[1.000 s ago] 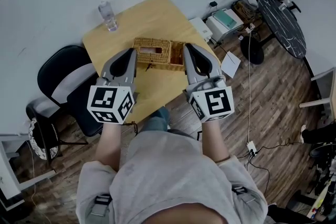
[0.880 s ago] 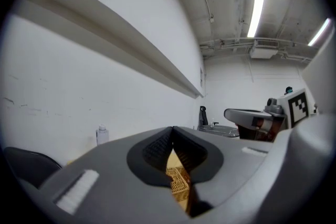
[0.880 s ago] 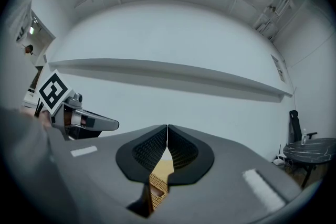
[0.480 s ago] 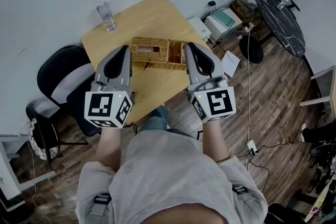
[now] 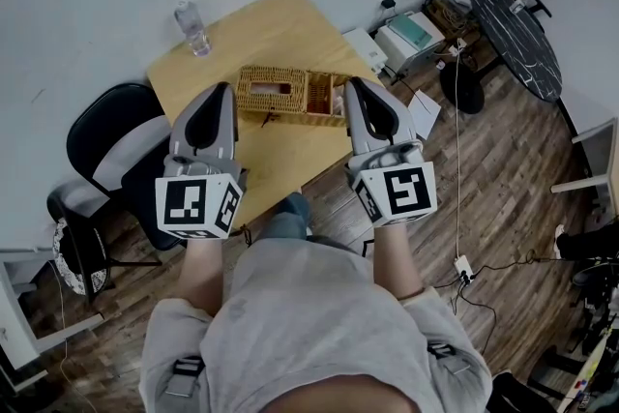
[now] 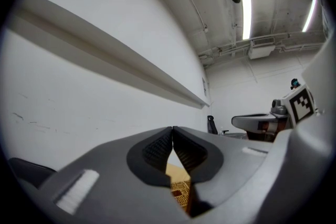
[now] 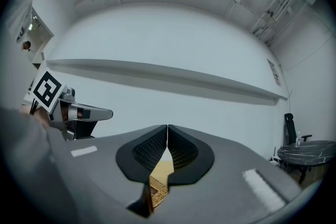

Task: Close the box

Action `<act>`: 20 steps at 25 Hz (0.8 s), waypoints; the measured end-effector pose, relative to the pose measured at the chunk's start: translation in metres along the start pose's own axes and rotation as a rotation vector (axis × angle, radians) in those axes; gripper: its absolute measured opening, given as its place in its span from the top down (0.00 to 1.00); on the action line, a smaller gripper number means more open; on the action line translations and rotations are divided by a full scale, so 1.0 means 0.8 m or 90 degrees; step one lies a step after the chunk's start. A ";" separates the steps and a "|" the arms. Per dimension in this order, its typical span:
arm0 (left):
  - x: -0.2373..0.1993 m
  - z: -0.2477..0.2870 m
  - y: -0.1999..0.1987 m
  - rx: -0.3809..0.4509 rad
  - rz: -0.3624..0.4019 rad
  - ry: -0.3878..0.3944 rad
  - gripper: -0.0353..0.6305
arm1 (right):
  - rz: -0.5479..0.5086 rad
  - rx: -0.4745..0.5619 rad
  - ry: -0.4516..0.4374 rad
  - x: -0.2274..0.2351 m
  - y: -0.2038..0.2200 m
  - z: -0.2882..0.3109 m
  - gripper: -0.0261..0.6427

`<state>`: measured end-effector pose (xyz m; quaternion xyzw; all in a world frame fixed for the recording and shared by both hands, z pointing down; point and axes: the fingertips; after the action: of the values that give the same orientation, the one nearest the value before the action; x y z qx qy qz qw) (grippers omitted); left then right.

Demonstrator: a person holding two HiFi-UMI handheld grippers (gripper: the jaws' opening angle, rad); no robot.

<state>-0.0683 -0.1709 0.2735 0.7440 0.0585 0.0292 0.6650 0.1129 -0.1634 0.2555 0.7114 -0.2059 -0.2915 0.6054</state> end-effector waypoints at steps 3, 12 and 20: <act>-0.001 -0.002 0.002 0.006 -0.001 -0.007 0.86 | 0.000 0.001 0.003 0.000 0.000 -0.003 0.95; 0.000 -0.005 0.007 0.011 0.006 -0.018 0.86 | -0.007 0.003 0.006 0.001 0.000 -0.007 0.95; 0.005 -0.006 0.009 0.011 0.012 -0.018 0.86 | -0.005 0.003 0.009 0.003 0.001 -0.014 0.95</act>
<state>-0.0645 -0.1663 0.2808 0.7506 0.0424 0.0240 0.6589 0.1219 -0.1568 0.2566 0.7159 -0.1995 -0.2881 0.6039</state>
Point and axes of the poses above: the fingertips, and each gripper's own axes: z forward along the fingers, x to its right, y out of its underside, and after that the axes turned 15 degrees about -y, right-handed
